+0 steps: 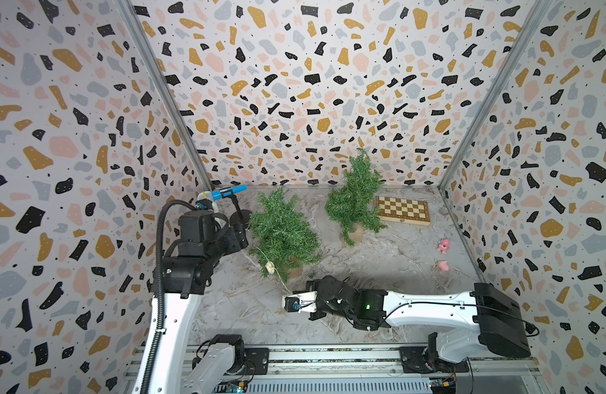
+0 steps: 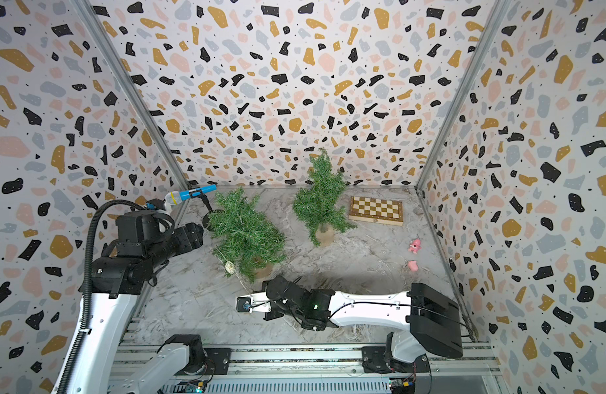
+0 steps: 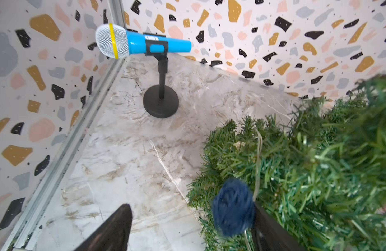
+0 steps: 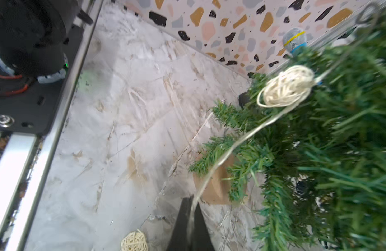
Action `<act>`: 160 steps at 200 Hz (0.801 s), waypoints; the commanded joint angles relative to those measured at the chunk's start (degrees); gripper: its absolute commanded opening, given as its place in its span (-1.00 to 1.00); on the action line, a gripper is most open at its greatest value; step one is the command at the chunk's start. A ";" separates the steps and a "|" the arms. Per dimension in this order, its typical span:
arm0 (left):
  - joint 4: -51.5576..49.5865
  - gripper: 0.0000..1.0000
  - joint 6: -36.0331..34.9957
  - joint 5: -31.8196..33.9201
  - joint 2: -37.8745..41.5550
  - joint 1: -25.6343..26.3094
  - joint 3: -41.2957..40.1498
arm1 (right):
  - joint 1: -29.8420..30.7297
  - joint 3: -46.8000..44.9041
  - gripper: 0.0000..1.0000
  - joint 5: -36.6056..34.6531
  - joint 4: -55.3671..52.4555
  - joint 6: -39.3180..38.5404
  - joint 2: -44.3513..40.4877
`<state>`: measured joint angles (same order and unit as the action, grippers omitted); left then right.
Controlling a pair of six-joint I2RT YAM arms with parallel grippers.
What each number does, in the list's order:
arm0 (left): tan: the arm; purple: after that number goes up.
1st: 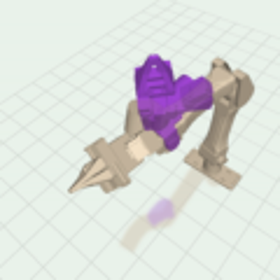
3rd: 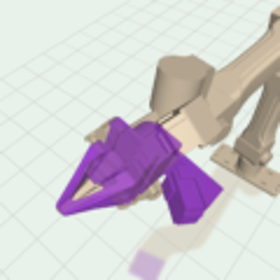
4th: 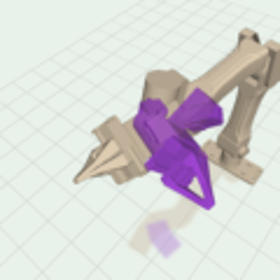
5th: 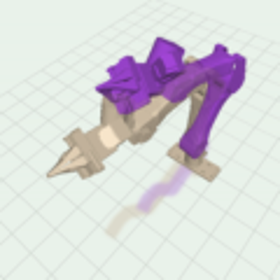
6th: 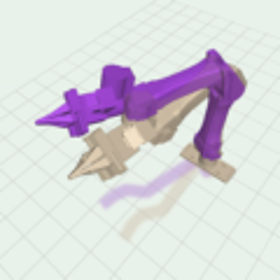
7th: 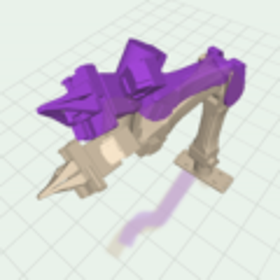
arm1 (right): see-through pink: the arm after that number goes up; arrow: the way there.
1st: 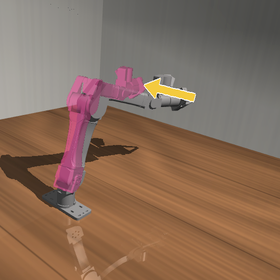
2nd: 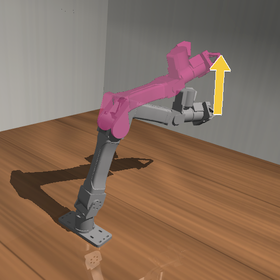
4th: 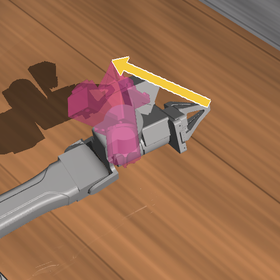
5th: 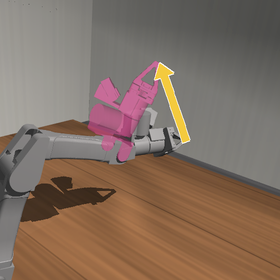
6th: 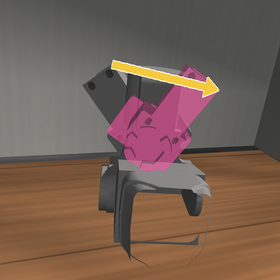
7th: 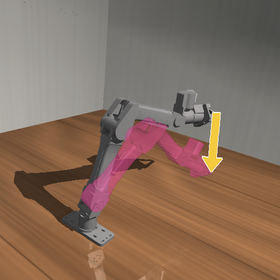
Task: Wrap string light around the christmas tree
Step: Wrap the light string around the Christmas tree.
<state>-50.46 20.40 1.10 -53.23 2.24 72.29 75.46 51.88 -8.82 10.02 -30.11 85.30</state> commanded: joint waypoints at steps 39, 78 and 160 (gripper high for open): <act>7.74 0.56 8.92 -16.21 -2.61 -1.17 -4.05 | -0.49 0.27 -1.00 1.65 -3.19 1.10 -2.57; 9.26 -0.01 8.94 -17.61 -3.08 -2.57 -6.87 | -0.58 0.56 -1.00 0.84 -2.35 0.74 -2.35; 5.71 -0.97 4.04 -1.54 -3.27 -3.60 -3.13 | -2.42 0.51 -1.00 -1.66 -1.46 1.22 -2.37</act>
<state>-45.43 26.79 -7.31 -56.29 -0.71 66.96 74.24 51.88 -8.67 8.25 -29.71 84.49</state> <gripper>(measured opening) 0.053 0.043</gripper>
